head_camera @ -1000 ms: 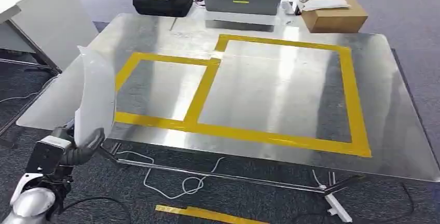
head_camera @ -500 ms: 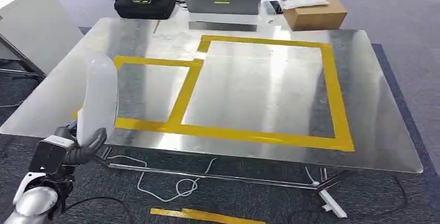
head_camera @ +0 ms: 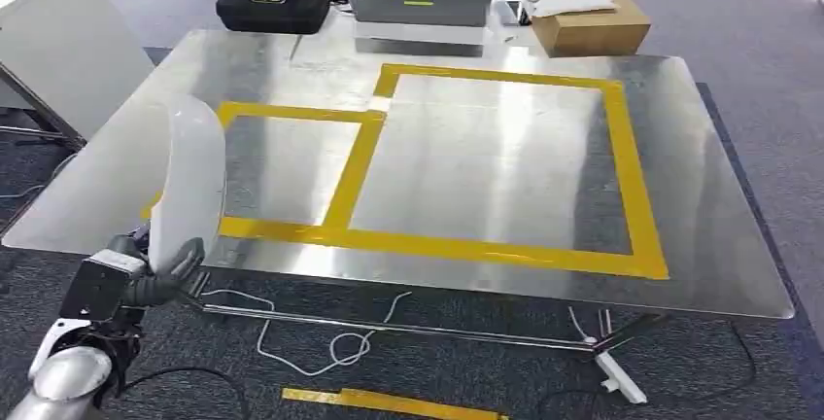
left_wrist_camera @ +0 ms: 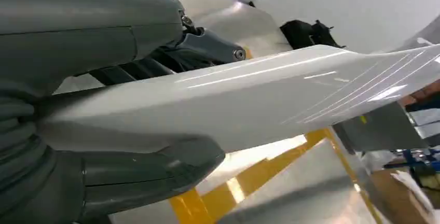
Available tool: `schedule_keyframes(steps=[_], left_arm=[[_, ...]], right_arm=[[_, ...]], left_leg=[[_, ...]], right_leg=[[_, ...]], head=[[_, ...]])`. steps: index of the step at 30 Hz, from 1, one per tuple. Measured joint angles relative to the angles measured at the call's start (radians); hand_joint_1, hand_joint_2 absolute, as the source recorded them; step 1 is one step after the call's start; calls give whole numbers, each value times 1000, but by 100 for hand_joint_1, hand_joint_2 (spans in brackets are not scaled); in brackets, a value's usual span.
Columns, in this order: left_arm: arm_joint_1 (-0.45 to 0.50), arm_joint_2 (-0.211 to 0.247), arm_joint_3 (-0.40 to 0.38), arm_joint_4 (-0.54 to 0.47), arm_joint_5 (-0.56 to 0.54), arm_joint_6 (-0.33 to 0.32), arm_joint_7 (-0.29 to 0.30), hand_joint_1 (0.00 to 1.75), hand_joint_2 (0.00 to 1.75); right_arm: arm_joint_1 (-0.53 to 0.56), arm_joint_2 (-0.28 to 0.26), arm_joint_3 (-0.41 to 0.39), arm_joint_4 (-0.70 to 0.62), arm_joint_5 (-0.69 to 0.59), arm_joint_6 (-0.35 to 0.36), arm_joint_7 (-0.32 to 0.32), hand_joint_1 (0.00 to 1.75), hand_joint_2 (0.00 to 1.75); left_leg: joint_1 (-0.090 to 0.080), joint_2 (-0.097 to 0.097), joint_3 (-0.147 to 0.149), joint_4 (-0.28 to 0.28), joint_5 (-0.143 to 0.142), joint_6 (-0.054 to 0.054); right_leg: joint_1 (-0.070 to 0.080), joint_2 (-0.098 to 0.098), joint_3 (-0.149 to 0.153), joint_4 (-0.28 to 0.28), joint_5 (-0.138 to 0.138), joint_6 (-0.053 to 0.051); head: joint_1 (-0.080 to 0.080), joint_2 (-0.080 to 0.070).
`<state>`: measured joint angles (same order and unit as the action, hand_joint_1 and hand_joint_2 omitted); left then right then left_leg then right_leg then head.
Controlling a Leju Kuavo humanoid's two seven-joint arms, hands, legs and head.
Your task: Take the parts from the cabinet and place them on the table.
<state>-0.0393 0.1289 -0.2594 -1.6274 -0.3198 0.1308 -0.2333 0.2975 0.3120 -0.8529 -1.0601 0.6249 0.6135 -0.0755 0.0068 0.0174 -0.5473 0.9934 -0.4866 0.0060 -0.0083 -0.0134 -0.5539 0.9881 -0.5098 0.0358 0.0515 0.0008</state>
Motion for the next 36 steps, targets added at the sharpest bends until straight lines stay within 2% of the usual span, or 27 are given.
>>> schedule_keyframes(steps=[2,3,5,6,8,9,10,11,13,14,15,17,19,21,22,23,25,26,27,28,29,30,31,32,33,35,36], left_arm=[[-77,-6,-8,67,-15,0,94,175,175],[-125,-12,-13,122,-14,4,101,175,175],[-178,-16,-17,172,-13,7,102,175,175],[-199,-18,-20,189,-13,8,102,175,175],[-222,-19,-28,228,-8,11,102,175,175],[-223,-19,-31,240,-6,13,102,175,175],[-223,-19,-34,247,-6,13,104,175,175],[-224,-19,-37,255,-6,13,104,175,175],[-231,-21,-42,264,-5,14,104,175,175],[-234,-21,-45,268,-5,14,104,175,175],[-237,-21,-47,274,-4,14,104,175,175],[-243,-21,-50,279,-5,17,105,175,175],[-245,-22,-53,283,-4,18,106,175,175],[-248,-25,-55,285,-4,19,107,175,175],[-252,-25,-56,287,-4,20,108,175,175],[-252,-25,-57,289,-3,21,109,175,175],[-247,-25,-58,294,-3,24,113,175,175],[-244,-25,-60,296,-3,25,114,175,175],[-242,-26,-60,298,-3,25,114,175,175],[-243,-27,-62,300,-3,26,114,175,175],[-243,-27,-63,302,-4,27,114,175,175],[-245,-27,-66,307,-4,28,114,175,175],[-243,-28,-68,313,-4,29,114,175,175],[-245,-28,-68,314,-5,31,114,175,175],[-244,-28,-69,315,-6,34,112,175,175],[-246,-27,-72,316,-8,41,104,175,175],[-247,-29,-75,316,-10,46,95,175,175]], right_arm=[[7,-15,37,11,-12,21,2,0,175],[5,-24,60,21,-39,21,8,0,175],[2,-33,86,25,-62,20,11,0,175],[5,-37,98,27,-73,18,16,0,175],[15,-47,128,32,-106,7,27,0,175],[20,-52,144,34,-120,2,32,0,175],[24,-55,153,35,-127,-1,35,0,175],[28,-60,163,36,-133,-2,37,0,175],[34,-65,177,37,-138,-4,39,0,175],[37,-67,184,38,-140,-4,39,0,175],[37,-67,188,43,-140,-4,39,0,175],[39,-71,196,44,-140,-5,42,0,175],[39,-75,203,45,-148,-9,43,0,175],[39,-82,217,46,-178,-26,51,0,175],[40,-87,227,46,-199,-37,58,0,175],[45,-94,239,46,-218,-47,67,0,175],[61,-105,264,45,-254,-63,82,0,175],[70,-112,278,45,-266,-68,88,0,175],[76,-117,288,44,-274,-70,91,0,175],[82,-121,297,44,-281,-74,93,0,175],[89,-126,305,43,-291,-76,97,0,175],[97,-128,314,43,-303,-81,102,0,175],[102,-130,321,44,-314,-89,111,0,175],[108,-137,333,38,-334,-98,114,0,175],[113,-139,347,32,-348,-107,119,0,175],[121,-154,386,21,-411,-147,130,0,175],[125,-166,413,17,-455,-174,137,0,175]], left_leg=[[2,-1,-2,-3,3,-9],[5,-1,-1,-7,4,-17],[8,-4,-3,14,-12,-30],[8,-6,-25,60,-37,-33],[9,-6,-109,226,-110,-36],[9,-6,-153,302,-130,-36],[8,-7,-174,323,-121,-34],[8,-8,-171,303,-88,-30],[3,-8,-121,153,29,-15],[-3,-9,-95,71,81,-2],[-8,-9,-85,70,61,11],[-17,-9,-69,28,38,19],[-12,-14,-52,8,31,28],[-6,-14,-18,-12,22,34],[-6,-14,-11,-14,13,37],[-6,-14,-3,-14,3,37],[-6,-16,22,-14,-19,36],[-6,-17,39,-14,-32,35],[-5,-17,60,-14,-46,33],[-5,-17,83,-14,-63,30],[-5,-16,107,-14,-81,26],[-6,-16,119,-14,-98,22],[-7,-19,126,-8,-101,18],[-7,-20,124,-8,-112,3],[-4,-17,133,-10,-115,-1],[-4,-18,131,10,-112,-8],[-4,-19,112,58,-110,-13]], right_leg=[[2,1,-4,2,1,-13],[6,1,-4,3,1,-22],[-2,5,15,-5,4,-36],[-2,8,20,-5,3,-42],[-1,13,28,-4,-6,-49],[0,18,34,-4,-11,-50],[1,24,42,-4,-17,-49],[2,28,52,-4,-24,-48],[6,32,80,-4,-45,-46],[7,32,91,-5,-56,-41],[8,31,83,-9,-64,-34],[3,30,84,-18,-69,-20],[4,26,107,-10,-55,-7],[3,24,73,49,-66,-2],[2,24,26,120,-81,1],[0,24,-34,202,-112,5],[-1,24,-118,287,-160,12],[-1,23,-134,277,-154,14],[-1,23,-135,236,-129,14],[-2,21,-127,167,-78,13],[-2,19,-118,85,8,9],[0,12,-122,48,99,0],[7,6,-123,52,58,-5],[12,10,-108,61,74,-22],[13,11,-108,61,63,-32],[4,14,-82,41,54,-42],[4,14,-67,33,48,-50]], head=[[-2,0],[-2,0],[-3,0],[-10,0],[-10,0],[-10,0],[-9,0],[-10,0],[-9,0],[-9,0],[-3,0],[-6,0],[-8,0],[-1,0],[-1,0],[-2,0],[-3,0],[0,0],[0,0],[2,0],[2,0],[2,0],[-1,0],[-2,0],[2,0],[0,0],[-2,0]])
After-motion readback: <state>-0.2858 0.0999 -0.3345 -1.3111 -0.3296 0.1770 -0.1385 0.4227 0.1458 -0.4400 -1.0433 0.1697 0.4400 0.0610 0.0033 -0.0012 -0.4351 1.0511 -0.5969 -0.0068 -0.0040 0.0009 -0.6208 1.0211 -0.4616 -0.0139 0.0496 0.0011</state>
